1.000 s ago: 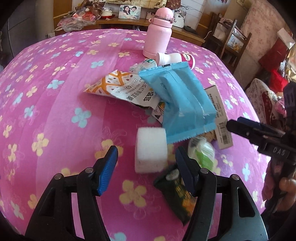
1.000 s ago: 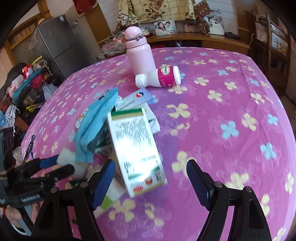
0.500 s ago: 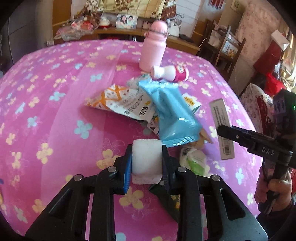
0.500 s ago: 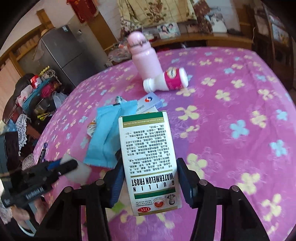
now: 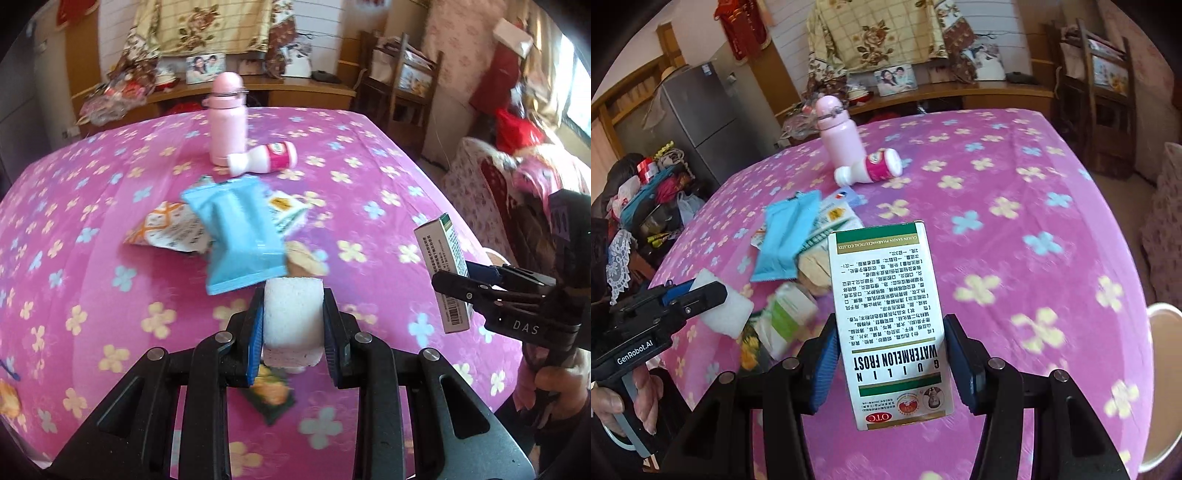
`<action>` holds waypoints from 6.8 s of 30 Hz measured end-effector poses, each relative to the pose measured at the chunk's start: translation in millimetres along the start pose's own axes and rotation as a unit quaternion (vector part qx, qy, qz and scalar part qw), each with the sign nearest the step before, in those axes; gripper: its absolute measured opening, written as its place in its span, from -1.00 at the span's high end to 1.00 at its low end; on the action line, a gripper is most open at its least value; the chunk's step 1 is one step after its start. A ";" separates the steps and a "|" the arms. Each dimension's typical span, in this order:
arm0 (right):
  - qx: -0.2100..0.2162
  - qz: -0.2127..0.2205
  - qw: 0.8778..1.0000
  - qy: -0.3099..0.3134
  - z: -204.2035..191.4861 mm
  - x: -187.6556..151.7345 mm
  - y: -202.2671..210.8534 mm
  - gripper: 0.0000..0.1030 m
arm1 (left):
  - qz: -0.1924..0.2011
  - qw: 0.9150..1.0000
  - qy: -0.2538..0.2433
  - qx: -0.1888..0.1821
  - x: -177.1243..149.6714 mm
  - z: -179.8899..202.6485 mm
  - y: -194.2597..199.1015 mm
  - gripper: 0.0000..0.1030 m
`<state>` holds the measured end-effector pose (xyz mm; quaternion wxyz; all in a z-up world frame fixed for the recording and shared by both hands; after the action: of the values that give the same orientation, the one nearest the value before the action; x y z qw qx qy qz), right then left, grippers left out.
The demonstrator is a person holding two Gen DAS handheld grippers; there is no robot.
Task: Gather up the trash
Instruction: 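Carry box and cube to the bin and open both grippers, then grasp the green snack packet with the left gripper while the right gripper grasps the white-green packet, then carry both packets over the bin and open both grippers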
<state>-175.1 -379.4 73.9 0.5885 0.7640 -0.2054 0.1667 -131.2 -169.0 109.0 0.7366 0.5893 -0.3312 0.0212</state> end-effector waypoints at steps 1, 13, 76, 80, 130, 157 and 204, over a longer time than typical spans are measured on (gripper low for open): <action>-0.002 0.000 1.000 -0.004 5.0 -3.5 3.2 -0.03 | -0.002 1.000 -0.004 0.001 0.2 6.0 -2.0 0.50; -0.044 0.015 0.997 -0.066 78.2 -44.0 50.0 -0.03 | -0.018 0.998 -0.065 -0.012 10.1 92.0 -32.5 0.50; -0.124 -0.019 0.980 -0.152 126.9 -63.9 38.7 -0.42 | -0.032 0.998 -0.035 -0.038 9.4 134.0 -71.5 -0.13; -0.106 -0.030 0.985 -0.130 101.2 -56.9 23.5 -0.43 | -0.041 0.999 -0.022 -0.028 -2.8 105.8 -64.8 -0.13; 0.003 -0.112 0.994 0.010 -109.0 11.4 -110.6 -0.44 | -0.091 0.988 0.110 0.063 -46.6 -132.0 -63.7 0.47; -0.046 -0.050 0.997 0.048 -59.9 -19.1 -36.8 0.12 | -0.058 0.996 0.064 0.014 -34.7 -44.7 -39.9 0.48; -0.172 -0.010 0.966 -0.195 217.2 -112.1 95.0 0.11 | -0.089 0.978 -0.153 -0.113 23.5 281.1 -108.8 0.48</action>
<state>-317.1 -597.5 42.5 0.6612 0.6709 -0.3344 -0.0291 -197.2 -458.5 52.4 0.7381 0.5253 -0.3865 -0.1730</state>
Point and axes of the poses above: each gripper's, at about its wrist camera, not at the fingertips, and y roughly against the way its jaws point, z to its right, x to its top, the point moved 1 cm from there along -y, roughly the way its jaws point, and after that the axes turned 9 degrees about -z, right-handed, at the moved point
